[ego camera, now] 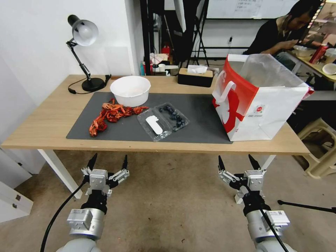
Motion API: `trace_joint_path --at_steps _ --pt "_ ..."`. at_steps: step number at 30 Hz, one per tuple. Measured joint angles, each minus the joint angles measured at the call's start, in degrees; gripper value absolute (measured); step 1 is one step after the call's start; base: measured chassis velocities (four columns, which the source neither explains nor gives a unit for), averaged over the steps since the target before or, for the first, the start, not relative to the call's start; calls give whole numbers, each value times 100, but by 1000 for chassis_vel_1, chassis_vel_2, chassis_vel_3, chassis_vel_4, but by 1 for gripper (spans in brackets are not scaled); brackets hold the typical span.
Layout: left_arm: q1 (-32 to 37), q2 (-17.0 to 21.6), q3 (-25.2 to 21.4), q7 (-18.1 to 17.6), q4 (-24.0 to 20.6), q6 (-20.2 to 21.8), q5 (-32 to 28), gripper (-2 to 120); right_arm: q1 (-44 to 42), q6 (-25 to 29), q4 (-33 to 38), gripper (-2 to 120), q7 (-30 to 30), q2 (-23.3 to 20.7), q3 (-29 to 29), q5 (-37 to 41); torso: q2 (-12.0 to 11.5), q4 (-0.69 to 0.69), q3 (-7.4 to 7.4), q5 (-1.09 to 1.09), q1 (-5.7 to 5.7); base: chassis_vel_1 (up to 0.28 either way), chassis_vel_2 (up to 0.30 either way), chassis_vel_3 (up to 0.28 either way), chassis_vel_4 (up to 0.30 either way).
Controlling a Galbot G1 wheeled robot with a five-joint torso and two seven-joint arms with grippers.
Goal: Close the takeout container lid, then place the container into the takeout bag.
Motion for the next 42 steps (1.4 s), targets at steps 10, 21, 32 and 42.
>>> trace_joint_path --at_steps 10,21,32,42 --pt "0 0 0 0 0 0 0 100 0 0 0 100 0 0 0 0 0 0 0 0 0 0 0 0 0" --pt "0 0 0 0 0 0 0 100 0 0 0 100 0 0 0 0 0 0 0 0 0 0 0 0 0" --pt "-240 -243 80 -2 -302 710 -594 100 275 -589 142 100 72 -79 145 321 0 0 0 0 0 0 0 0 0" --pt "-461 -522 136 101 -555 1004 -1356 100 948 -2030 504 100 259 -272 507 1104 0 0 0 1 0 0 0 0 0"
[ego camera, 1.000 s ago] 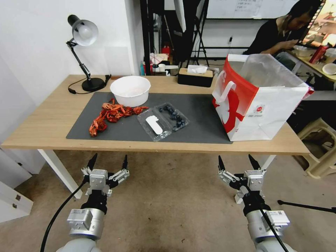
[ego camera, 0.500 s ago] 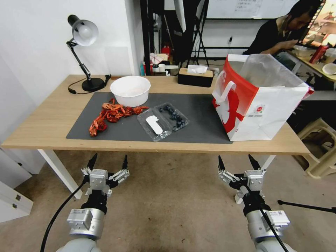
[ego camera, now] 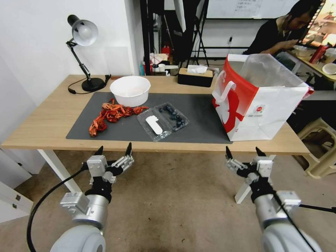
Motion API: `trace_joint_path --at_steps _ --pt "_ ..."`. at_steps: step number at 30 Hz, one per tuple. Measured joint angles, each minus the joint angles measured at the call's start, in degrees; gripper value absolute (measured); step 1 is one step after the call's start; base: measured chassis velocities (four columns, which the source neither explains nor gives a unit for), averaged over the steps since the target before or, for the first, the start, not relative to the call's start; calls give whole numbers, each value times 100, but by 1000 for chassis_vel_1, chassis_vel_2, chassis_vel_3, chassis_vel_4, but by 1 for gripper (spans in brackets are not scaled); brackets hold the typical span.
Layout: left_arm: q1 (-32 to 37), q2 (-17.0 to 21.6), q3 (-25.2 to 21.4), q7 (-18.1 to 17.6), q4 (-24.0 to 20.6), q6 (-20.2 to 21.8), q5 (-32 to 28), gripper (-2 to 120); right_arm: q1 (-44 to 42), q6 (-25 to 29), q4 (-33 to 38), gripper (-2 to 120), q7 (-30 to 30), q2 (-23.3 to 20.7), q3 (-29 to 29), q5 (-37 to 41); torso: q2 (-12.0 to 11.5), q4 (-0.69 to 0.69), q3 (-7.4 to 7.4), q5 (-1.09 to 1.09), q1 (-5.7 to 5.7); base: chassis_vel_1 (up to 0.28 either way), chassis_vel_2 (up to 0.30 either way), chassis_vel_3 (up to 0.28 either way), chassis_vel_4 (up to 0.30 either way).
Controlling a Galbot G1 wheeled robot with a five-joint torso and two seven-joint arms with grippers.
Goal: Close the takeout container lid, then place the container into the takeout bag.
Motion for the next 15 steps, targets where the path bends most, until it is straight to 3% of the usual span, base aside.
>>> trace_joint_path --at_steps 2,4,9,15 --pt "33 23 -20 17 82 -224 0 100 188 -399 98 100 51 -53 102 219 0 0 0 0 0 0 0 0 0" --pt "46 28 -27 25 101 -276 1 100 237 -441 113 100 74 -78 112 291 0 0 0 -1 0 0 0 0 0" --pt "88 47 -105 75 159 -506 14 100 624 -4 -50 100 288 -475 -508 919 0 -1 0 0 0 0 0 0 0" --pt "114 37 -155 85 193 -617 35 100 1112 108 -479 100 474 -756 -909 1121 0 0 0 0 0 0 0 0 0"
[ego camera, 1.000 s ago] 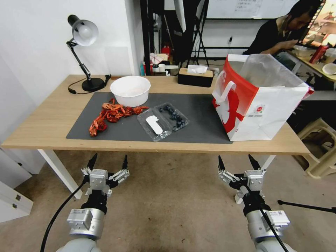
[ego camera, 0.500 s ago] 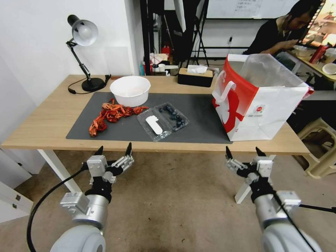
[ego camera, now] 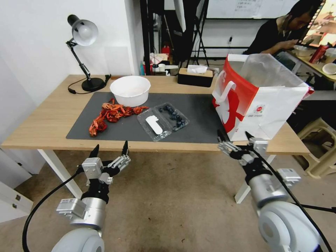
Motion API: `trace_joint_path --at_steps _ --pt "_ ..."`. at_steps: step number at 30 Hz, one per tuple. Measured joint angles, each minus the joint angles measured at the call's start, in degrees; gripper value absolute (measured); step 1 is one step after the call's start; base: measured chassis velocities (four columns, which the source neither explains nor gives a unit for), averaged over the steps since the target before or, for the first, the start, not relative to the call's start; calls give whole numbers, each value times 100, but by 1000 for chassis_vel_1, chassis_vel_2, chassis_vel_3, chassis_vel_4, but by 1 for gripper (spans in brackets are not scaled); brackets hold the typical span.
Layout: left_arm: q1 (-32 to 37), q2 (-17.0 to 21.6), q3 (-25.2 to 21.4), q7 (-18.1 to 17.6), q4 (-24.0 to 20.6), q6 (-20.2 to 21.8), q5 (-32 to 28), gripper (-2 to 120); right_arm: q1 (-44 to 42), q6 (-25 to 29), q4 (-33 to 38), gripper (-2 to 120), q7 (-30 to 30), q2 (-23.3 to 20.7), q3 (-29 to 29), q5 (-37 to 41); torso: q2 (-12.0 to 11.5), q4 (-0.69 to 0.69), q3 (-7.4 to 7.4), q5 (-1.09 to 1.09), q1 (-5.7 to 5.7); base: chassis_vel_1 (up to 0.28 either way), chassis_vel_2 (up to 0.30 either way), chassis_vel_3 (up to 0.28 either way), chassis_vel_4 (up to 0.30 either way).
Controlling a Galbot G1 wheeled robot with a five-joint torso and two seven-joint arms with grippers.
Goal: Close the takeout container lid, then place the container into the takeout bag.
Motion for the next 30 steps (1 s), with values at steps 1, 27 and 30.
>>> trace_joint_path --at_steps 1,27,30 --pt "5 -10 -4 5 13 -26 10 100 130 22 -141 100 54 -69 -76 58 0 1 0 0 0 0 0 0 0" --pt "43 -137 -121 17 280 -373 203 100 3198 -758 -2722 100 1663 -478 -2034 1185 -1 0 0 -1 0 0 0 0 0" --pt "37 -136 -128 13 309 -387 204 100 3471 -833 -2969 100 1797 -426 -2170 1333 0 0 0 -1 0 0 0 0 0"
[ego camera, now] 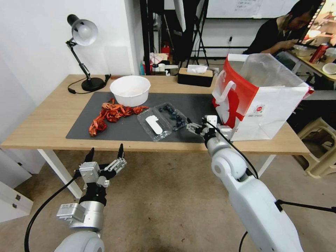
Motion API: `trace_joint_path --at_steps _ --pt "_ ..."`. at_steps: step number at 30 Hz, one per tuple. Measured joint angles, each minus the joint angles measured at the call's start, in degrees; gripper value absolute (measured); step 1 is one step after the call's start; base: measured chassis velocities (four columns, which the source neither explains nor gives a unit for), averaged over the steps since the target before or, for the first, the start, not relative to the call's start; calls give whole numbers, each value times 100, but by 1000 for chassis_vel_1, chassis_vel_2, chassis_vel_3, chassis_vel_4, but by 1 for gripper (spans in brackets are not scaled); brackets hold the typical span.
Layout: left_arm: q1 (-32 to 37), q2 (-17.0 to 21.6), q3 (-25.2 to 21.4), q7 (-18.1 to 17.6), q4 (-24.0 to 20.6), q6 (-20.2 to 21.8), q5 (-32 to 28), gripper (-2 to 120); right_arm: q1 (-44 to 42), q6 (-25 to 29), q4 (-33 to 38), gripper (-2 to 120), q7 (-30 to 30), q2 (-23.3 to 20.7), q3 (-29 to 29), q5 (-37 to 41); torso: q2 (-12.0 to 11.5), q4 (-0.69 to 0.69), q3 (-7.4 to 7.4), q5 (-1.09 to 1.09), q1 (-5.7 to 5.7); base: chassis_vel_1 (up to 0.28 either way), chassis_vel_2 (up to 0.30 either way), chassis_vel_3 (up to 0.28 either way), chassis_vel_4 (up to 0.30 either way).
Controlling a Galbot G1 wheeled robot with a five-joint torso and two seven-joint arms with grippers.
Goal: Close the takeout container lid, then place the container into the takeout bag.
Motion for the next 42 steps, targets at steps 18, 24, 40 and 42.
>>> trace_joint_path --at_steps 18,24,40,42 --pt "-39 1 -69 -49 133 -70 -3 100 744 -1330 -429 100 510 179 -222 366 0 0 0 0 -3 0 0 0 0" --pt "-61 1 -62 -56 147 -77 -6 100 810 -1461 -452 100 550 140 -196 405 0 0 0 0 -2 0 0 0 0" --pt "-69 2 -71 -82 184 -116 -15 100 728 -1458 -407 100 580 131 -183 422 0 0 0 0 -1 0 0 0 0" --pt "-76 2 -71 -83 192 -120 -16 100 690 -1458 -364 100 593 118 -168 426 0 0 0 0 -1 0 0 0 0"
